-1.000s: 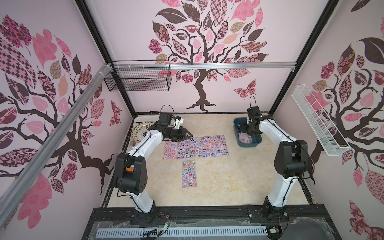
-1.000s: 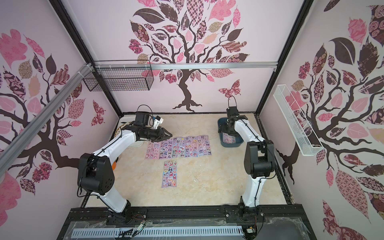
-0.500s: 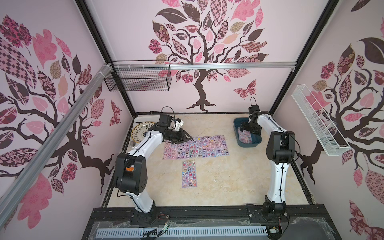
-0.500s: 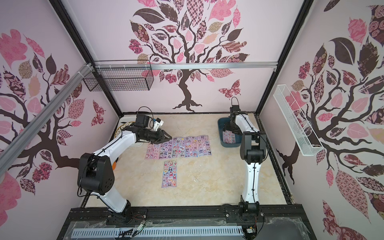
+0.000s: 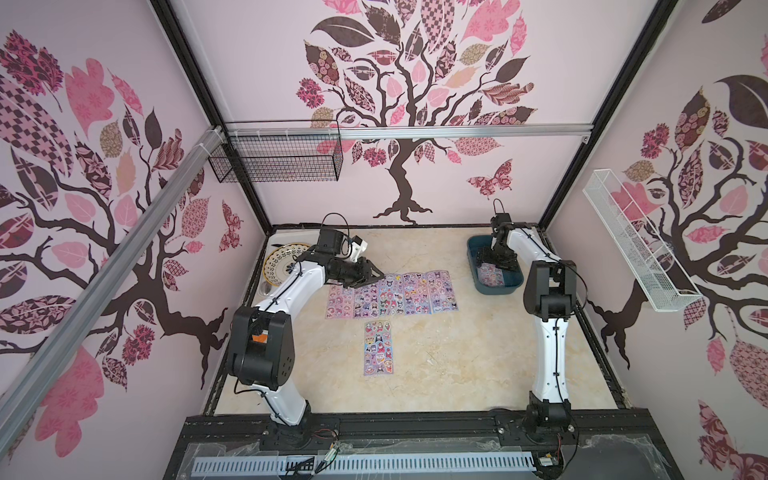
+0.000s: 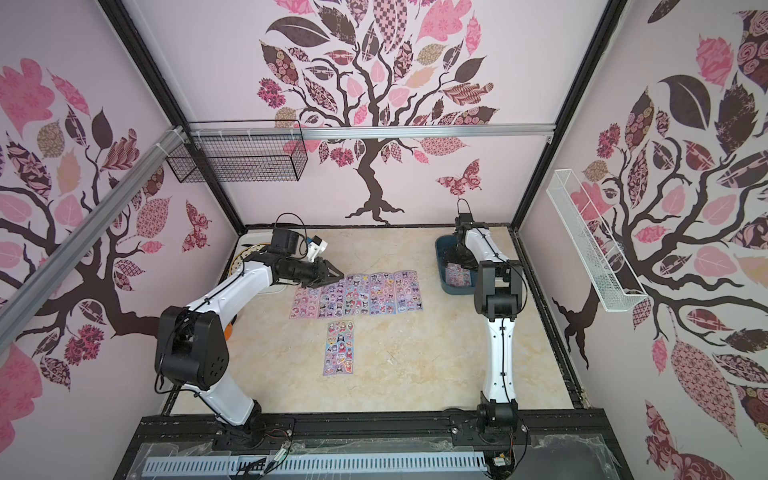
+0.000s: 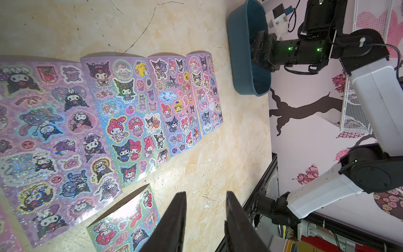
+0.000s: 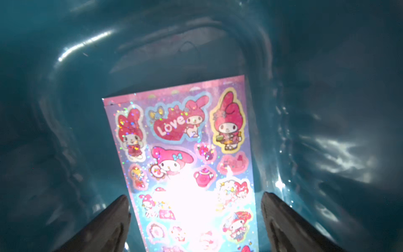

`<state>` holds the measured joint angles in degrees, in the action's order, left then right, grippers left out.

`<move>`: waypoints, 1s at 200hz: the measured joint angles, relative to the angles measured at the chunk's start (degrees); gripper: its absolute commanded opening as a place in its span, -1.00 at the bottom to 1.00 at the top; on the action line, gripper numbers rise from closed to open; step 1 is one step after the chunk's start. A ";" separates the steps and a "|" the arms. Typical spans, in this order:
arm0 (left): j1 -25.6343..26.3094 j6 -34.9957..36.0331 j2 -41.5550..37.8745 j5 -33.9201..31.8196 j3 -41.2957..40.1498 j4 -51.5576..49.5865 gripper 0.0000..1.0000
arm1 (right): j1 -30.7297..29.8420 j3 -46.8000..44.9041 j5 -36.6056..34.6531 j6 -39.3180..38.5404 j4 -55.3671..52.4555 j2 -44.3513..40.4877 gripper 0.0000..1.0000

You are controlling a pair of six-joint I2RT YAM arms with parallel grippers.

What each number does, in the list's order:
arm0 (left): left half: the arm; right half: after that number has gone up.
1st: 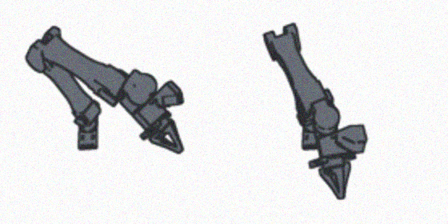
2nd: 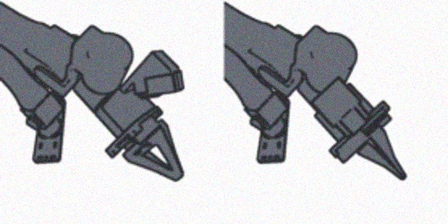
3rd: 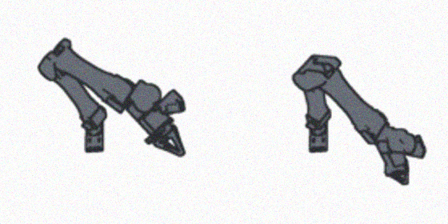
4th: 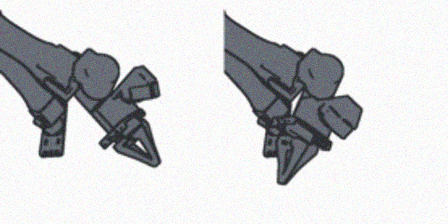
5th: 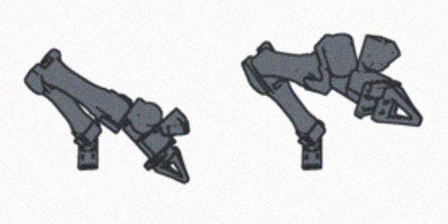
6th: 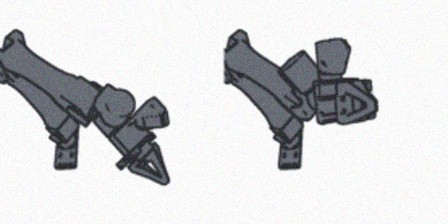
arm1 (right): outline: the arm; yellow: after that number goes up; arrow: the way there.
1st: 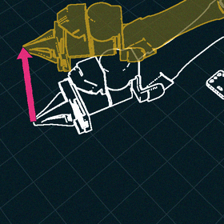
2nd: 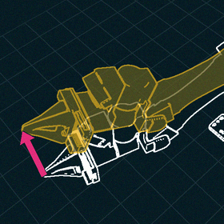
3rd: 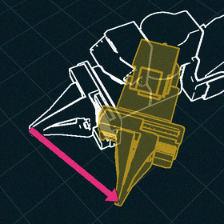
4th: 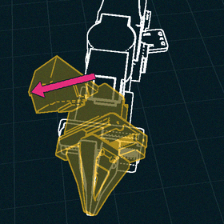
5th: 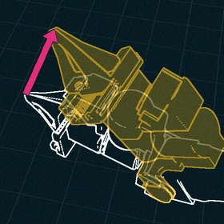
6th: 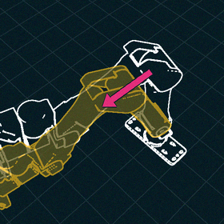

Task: Take the stickers out of the storage box
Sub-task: Pick up the sticker from the storage box.

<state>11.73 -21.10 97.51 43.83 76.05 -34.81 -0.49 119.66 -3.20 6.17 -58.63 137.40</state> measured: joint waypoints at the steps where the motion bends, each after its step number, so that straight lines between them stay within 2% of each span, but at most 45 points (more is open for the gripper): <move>1: 0.00 0.00 0.00 0.00 0.00 0.00 -0.28 | 0.02 0.00 0.00 0.00 0.00 0.00 0.95; 43: 0.00 -0.07 0.00 0.46 0.00 0.04 -0.28 | 0.00 1.27 0.00 -0.24 -1.11 1.27 0.86; 168: 0.00 -0.09 0.00 1.27 -0.04 0.07 -0.28 | -0.02 0.98 0.63 -0.96 -0.13 1.44 0.05; 200: 0.00 -0.09 0.00 1.29 -0.09 0.07 -0.28 | -0.02 0.48 1.38 -0.87 0.02 1.01 -0.08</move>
<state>11.73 -21.19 97.51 45.12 75.96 -34.74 -0.51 120.14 -1.83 5.30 -58.61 138.41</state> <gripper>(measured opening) 0.358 0.480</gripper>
